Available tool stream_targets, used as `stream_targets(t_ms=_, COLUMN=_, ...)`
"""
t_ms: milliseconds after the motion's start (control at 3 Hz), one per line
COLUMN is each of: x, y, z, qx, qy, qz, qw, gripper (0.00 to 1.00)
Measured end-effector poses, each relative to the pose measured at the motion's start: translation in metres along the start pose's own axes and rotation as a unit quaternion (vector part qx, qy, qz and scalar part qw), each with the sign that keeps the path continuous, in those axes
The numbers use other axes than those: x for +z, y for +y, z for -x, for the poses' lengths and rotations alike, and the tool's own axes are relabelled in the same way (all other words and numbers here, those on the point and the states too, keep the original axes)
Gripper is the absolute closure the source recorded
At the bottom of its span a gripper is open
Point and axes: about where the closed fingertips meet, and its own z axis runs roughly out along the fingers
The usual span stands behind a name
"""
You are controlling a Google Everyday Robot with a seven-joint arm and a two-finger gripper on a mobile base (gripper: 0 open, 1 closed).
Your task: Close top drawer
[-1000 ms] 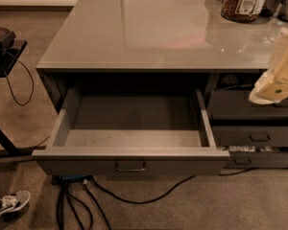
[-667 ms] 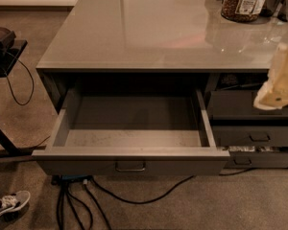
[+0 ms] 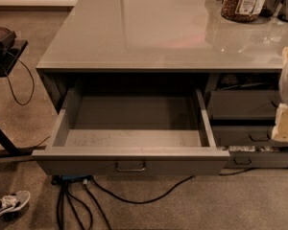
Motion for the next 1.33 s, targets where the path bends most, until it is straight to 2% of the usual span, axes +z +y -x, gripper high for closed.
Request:
stream_targets(t_ms=333, x=0.073, y=0.037, z=-0.094, qx=0.029, qy=0.059, qz=0.041, qw=0.9970, gripper=0.00)
stream_targets(t_ms=667, x=0.087, y=0.050, z=-0.166, qx=0.065, qy=0.055, qz=0.080, qw=0.9932, gripper=0.00)
stream_targets(t_ms=1000, x=0.076, y=0.027, z=-0.155, qx=0.062, qy=0.017, qz=0.066, qw=0.9957, gripper=0.00)
stream_targets(t_ms=1333, x=0.075, y=0.027, z=-0.155, qx=0.062, qy=0.017, qz=0.066, qw=0.9957, gripper=0.00)
